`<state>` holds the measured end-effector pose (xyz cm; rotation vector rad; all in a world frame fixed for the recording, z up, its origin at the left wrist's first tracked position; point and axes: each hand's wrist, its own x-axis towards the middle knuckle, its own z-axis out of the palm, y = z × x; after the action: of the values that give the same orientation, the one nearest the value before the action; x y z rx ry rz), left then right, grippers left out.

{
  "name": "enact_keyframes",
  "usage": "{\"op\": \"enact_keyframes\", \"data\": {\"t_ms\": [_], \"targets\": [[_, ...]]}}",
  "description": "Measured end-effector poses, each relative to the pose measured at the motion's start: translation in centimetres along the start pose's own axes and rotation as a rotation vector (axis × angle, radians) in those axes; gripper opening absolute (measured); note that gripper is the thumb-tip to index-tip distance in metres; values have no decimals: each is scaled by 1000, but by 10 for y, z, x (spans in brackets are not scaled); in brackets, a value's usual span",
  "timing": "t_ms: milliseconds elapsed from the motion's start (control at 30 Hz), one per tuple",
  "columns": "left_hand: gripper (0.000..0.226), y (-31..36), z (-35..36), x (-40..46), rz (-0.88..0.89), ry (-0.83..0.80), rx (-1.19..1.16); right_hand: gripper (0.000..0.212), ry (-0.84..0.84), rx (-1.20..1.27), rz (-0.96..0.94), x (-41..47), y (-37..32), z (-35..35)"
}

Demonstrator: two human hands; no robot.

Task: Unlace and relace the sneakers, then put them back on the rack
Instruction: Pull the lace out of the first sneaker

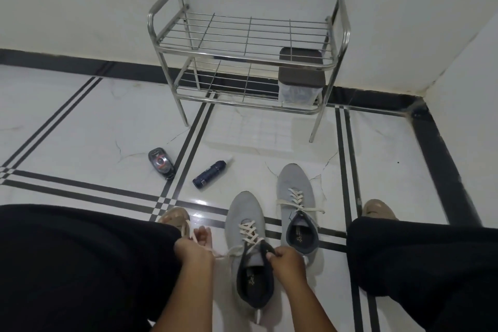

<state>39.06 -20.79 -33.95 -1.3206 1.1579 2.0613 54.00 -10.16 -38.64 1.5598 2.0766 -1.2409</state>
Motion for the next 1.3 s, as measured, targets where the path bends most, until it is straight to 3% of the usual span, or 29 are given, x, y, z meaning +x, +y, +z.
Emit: {"op": "enact_keyframes", "data": {"t_ms": [33,133,200,267,333,400,500,633,700,767,833,900,1000,1067,1200,1300], "targets": [[43,6,4,12,32,15,75,28,-4,-7,2,1,0,-1],[51,-7,10,15,392,118,941,11,-10,-21,-32,-2,-8,-2],[59,-28,-2,4,681,172,1410,17,33,-53,-143,-2,-16,-2],[49,-43,-20,-6,913,186,1700,22,57,-76,-241,1,-26,1],[28,-54,-38,-6,956,82,1871,15,28,-65,-255,2,-35,4],[30,-61,-47,-5,854,-97,1875,13,-3,-133,-248,10,-34,9],[17,-61,-52,-6,916,-274,1859,28,-9,-327,-383,14,-29,18],[21,-55,-53,-2,870,-254,1741,25,12,-470,-511,17,-23,30],[21,-49,-54,-1,813,-200,1692,26,-9,-163,-434,13,-31,20],[20,-46,-52,-2,800,-186,1709,37,139,284,-160,13,-37,-1],[19,-45,-50,-4,816,-216,1747,38,146,697,131,12,-35,-13],[19,-46,-48,-6,831,-252,1793,34,64,544,160,10,-42,-15],[21,-46,-49,-4,845,-261,1809,19,-79,-52,-151,8,-53,-7],[22,-45,-50,-2,857,-265,1803,18,-150,-349,-231,7,-56,0],[22,-43,-49,-3,837,-276,1819,6,-76,-533,-301,-3,-52,10],[22,-42,-49,-4,812,-277,1810,10,73,-410,-393,-7,-44,16]]}}
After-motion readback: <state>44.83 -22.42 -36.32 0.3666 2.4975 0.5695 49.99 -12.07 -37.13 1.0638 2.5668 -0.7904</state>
